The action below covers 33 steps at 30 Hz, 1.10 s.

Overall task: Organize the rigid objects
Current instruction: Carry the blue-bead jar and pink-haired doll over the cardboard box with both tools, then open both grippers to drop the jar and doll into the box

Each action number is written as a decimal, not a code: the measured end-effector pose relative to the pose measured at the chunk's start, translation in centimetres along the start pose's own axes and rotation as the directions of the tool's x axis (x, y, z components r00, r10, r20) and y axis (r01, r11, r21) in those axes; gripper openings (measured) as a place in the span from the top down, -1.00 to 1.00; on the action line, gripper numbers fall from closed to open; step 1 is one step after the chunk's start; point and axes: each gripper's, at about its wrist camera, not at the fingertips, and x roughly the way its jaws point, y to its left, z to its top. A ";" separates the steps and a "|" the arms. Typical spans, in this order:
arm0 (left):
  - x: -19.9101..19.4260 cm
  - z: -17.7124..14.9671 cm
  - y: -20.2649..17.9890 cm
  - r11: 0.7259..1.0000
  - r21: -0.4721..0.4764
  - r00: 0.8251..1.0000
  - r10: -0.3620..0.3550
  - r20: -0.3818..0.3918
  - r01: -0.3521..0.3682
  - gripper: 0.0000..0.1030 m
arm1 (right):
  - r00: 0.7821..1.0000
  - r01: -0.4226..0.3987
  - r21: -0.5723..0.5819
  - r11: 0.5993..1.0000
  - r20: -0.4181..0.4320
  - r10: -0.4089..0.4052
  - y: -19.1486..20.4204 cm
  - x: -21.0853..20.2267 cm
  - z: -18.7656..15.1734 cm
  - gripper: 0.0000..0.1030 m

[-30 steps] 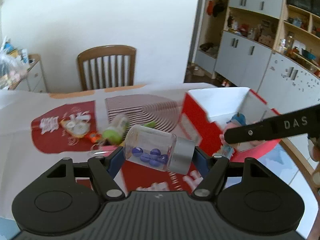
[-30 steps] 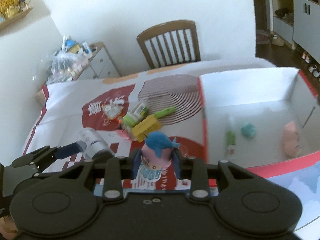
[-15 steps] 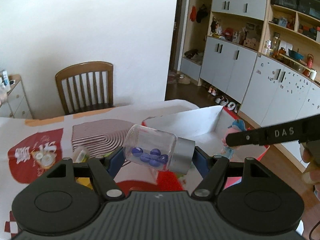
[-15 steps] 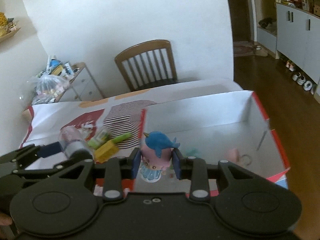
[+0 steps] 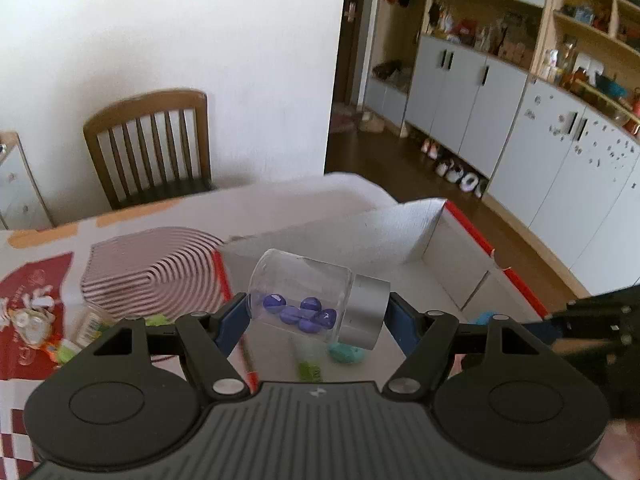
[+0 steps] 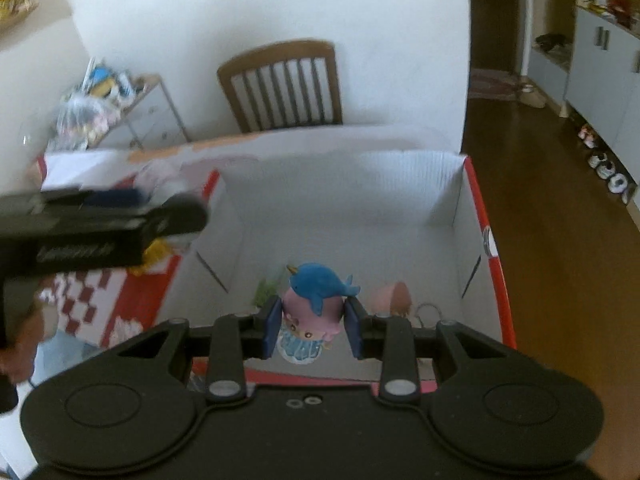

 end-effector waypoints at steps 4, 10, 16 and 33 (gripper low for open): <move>3.1 -0.1 -1.1 1.000 0.004 0.998 0.019 -0.054 -0.019 -0.42 | 0.999 -0.011 -0.030 0.999 -0.039 0.009 -0.9 1.0 -0.1 0.37; 6.8 0.3 -2.6 0.999 0.002 0.993 0.048 -0.108 -0.048 -0.42 | 0.996 -0.026 -0.060 0.998 -0.088 0.020 -1.4 2.4 0.1 0.37; 10.0 0.7 -3.0 0.998 0.010 0.982 0.069 -0.174 -0.069 -0.42 | 0.991 -0.044 -0.076 0.996 -0.131 0.034 -1.3 4.1 0.6 0.37; 16.6 1.1 -3.1 0.996 0.031 0.936 0.086 -0.342 -0.080 -0.43 | 0.979 -0.073 -0.037 0.997 -0.192 0.065 -2.0 8.3 2.5 0.37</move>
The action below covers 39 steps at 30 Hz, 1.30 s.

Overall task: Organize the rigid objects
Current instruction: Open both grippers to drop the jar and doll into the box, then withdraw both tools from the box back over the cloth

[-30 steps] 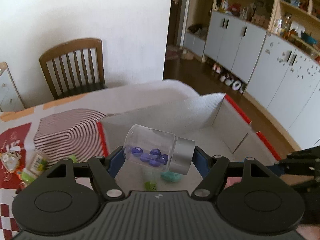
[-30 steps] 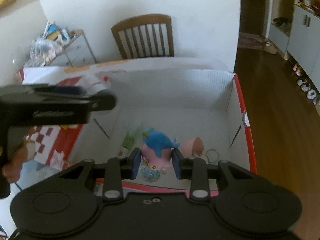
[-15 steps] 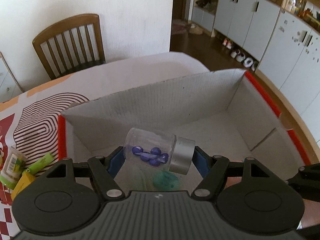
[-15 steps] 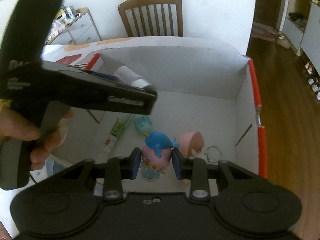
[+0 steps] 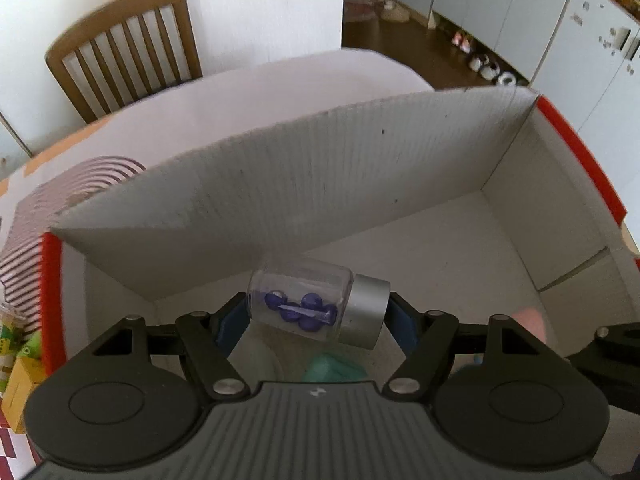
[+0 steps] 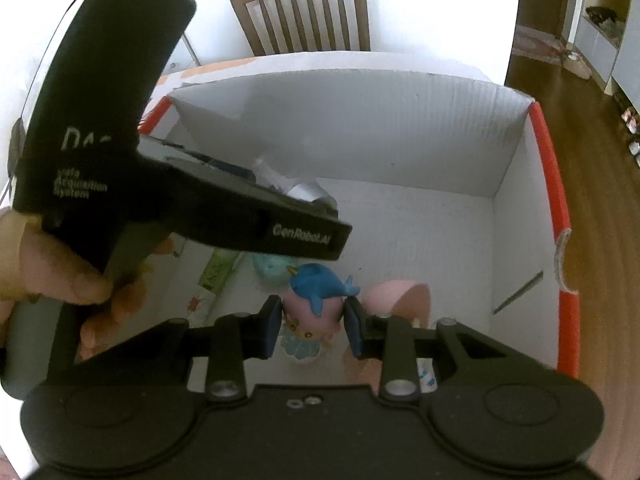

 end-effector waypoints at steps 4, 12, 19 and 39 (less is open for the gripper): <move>0.7 0.5 -0.1 1.000 0.006 0.999 -0.012 -0.039 0.012 -0.43 | 1.000 0.002 0.003 1.000 -0.007 -0.002 -0.1 0.2 0.0 0.37; 1.9 0.8 -0.2 1.000 0.028 0.996 0.009 -0.088 -0.006 -0.40 | 1.000 0.007 0.026 1.000 -0.020 -0.007 -0.1 0.3 -0.2 0.35; 1.6 0.7 -0.5 0.999 0.029 0.994 0.034 -0.101 -0.031 -0.41 | 1.000 -0.001 0.035 0.999 -0.028 0.002 0.0 -0.7 -0.9 0.18; -7.4 -2.0 1.0 0.994 -0.094 0.994 -0.055 0.095 0.064 -0.46 | 0.997 -0.027 -0.003 1.000 0.075 0.027 0.5 -7.5 -2.5 -0.34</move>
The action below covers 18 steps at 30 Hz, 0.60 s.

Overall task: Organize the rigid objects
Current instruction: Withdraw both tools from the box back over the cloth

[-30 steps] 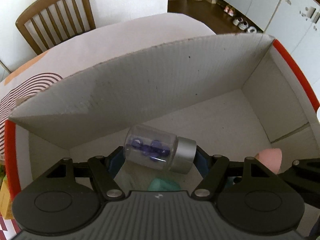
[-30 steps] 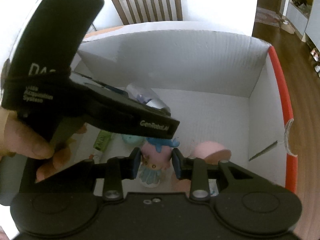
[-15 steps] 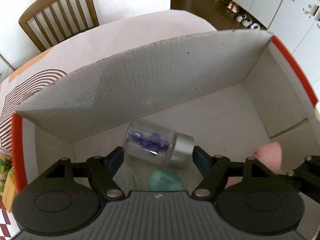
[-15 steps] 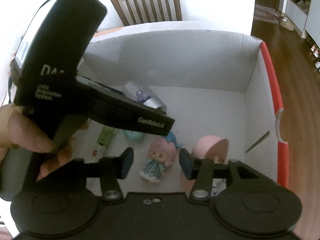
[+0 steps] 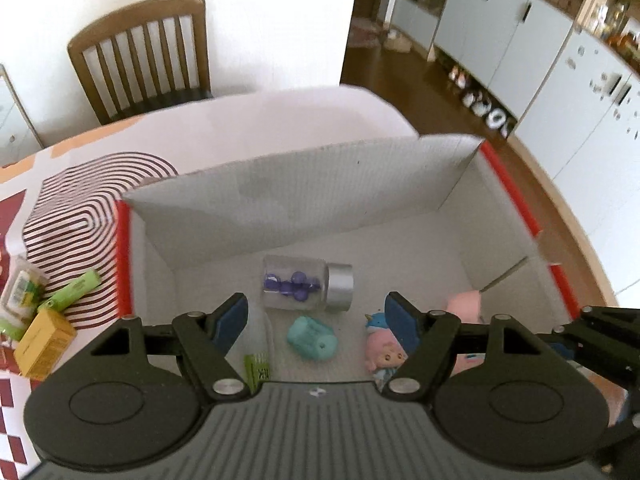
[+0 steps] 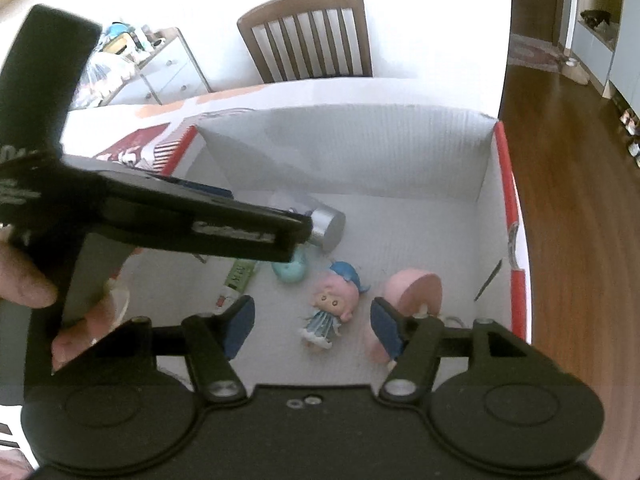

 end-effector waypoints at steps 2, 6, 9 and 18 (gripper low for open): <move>-1.3 -0.4 0.3 1.000 -0.008 1.000 -0.001 0.028 0.002 -0.46 | 1.000 0.001 -0.013 1.000 0.016 0.000 0.2 -0.8 -0.2 -0.39; -4.0 -1.5 0.3 1.000 -0.008 0.997 0.011 0.081 -0.010 -0.46 | 0.999 -0.006 -0.028 1.000 0.047 0.007 0.5 -2.5 -0.5 -0.40; -5.9 -2.2 0.1 1.000 -0.003 0.993 0.008 0.119 -0.008 -0.46 | 0.997 0.000 -0.051 0.999 0.077 0.004 0.9 -3.0 -0.6 -0.45; -10.4 -5.8 1.0 0.999 -0.033 0.979 0.037 0.201 -0.031 -0.46 | 0.986 0.002 -0.089 0.996 0.164 0.013 2.4 -5.5 -1.6 -0.65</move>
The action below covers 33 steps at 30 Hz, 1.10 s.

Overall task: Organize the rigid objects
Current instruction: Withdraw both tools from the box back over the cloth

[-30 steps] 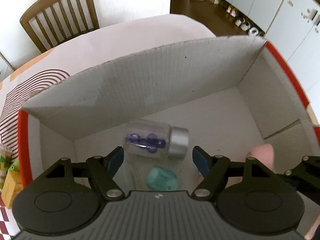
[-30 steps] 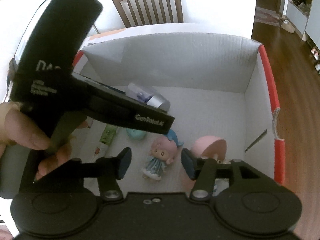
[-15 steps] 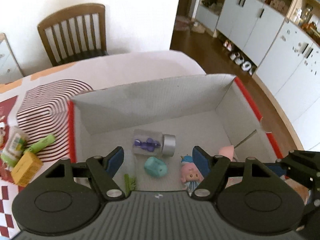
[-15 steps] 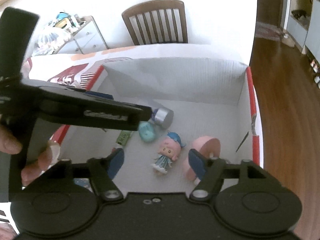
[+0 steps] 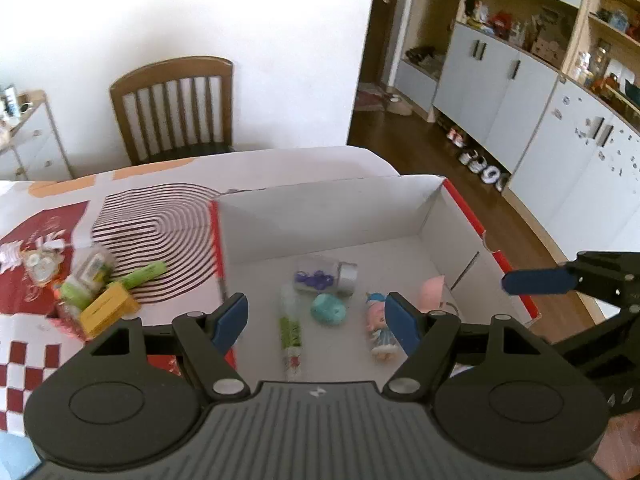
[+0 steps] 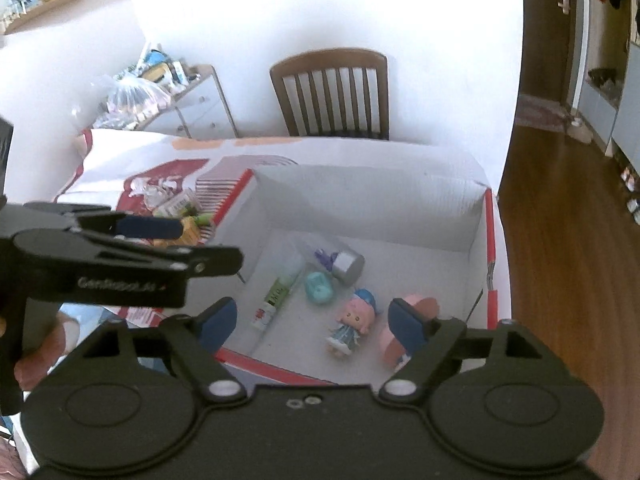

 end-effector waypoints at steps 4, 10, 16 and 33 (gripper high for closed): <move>-2.0 -1.2 1.1 1.000 -0.030 0.999 0.007 0.041 -0.006 -0.56 | 0.999 -0.006 -0.013 1.000 0.037 0.006 1.2 -1.0 -0.1 -0.69; -4.7 -2.9 3.4 0.997 -0.071 0.996 -0.001 0.088 0.008 -0.59 | 0.995 -0.028 -0.040 0.999 0.098 0.032 3.7 -2.3 -0.5 -0.88; -6.5 -4.8 6.6 0.995 -0.093 0.995 -0.013 0.102 0.022 -0.63 | 0.992 -0.044 -0.079 0.996 0.115 0.053 7.2 -2.2 -1.0 -0.99; -7.5 -7.6 19.4 0.996 -0.090 0.985 0.024 0.170 -0.009 -0.99 | 0.997 -0.011 -0.084 0.996 0.070 0.017 17.3 3.4 0.5 -0.99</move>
